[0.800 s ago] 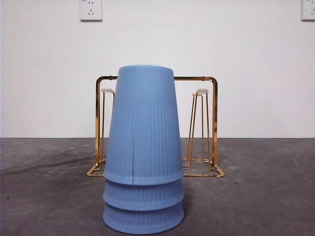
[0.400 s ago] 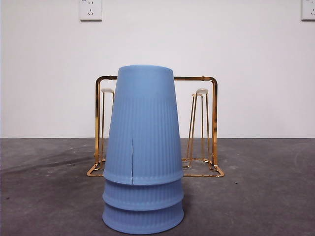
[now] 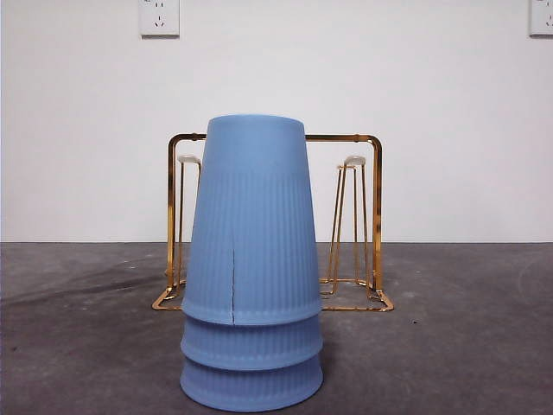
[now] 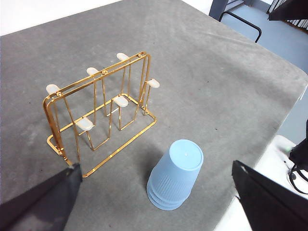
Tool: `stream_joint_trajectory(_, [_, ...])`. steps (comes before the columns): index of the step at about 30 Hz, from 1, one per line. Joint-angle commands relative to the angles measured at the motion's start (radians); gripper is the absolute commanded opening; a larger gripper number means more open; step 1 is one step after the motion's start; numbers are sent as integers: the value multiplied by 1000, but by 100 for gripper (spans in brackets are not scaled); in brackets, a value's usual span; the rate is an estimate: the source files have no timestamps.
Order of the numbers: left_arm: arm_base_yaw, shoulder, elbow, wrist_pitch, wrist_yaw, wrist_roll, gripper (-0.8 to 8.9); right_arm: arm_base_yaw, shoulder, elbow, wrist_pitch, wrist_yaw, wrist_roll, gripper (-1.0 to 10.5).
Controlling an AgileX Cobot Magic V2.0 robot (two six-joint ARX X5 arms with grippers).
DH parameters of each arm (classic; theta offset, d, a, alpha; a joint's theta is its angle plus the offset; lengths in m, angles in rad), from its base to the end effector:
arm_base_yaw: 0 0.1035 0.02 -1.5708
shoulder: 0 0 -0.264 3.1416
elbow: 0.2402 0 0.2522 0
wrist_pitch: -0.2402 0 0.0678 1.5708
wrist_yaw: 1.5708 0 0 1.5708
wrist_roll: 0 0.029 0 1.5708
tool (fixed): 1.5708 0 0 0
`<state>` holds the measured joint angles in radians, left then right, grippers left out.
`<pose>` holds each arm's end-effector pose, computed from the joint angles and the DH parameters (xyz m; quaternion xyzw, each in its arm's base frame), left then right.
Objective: Pick the top cup and place it on cupholder, pick up the mid cup and place it on cupholder, last pick the bottom cup and place it on cupholder.
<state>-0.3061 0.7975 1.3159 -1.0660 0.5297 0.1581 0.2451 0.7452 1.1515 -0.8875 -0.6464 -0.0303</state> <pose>0.0889 -0.0435 0.4176 0.0394 0.2370 -0.4107 0.8795 0.1004 0.0431 0.3924 0.0342 0.2271 0.4222 0.8769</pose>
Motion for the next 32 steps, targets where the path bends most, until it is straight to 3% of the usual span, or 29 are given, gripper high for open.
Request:
stream_joint_trajectory(1, [-5,6,18,11,7,-16,500,5,19,21,19,-1,68,545])
stream_joint_trajectory(7, [-13,-1,18,10,7,-85,500,63,73,27,6,15,87,545])
stream_joint_trajectory(24, [-42,-114,18,-40,7,-97,500,511,401,184,-6,324,135,545])
stream_joint_trajectory(32, [-55,-149,18,-42,7,-96,500,630,568,218,-7,397,167,545])
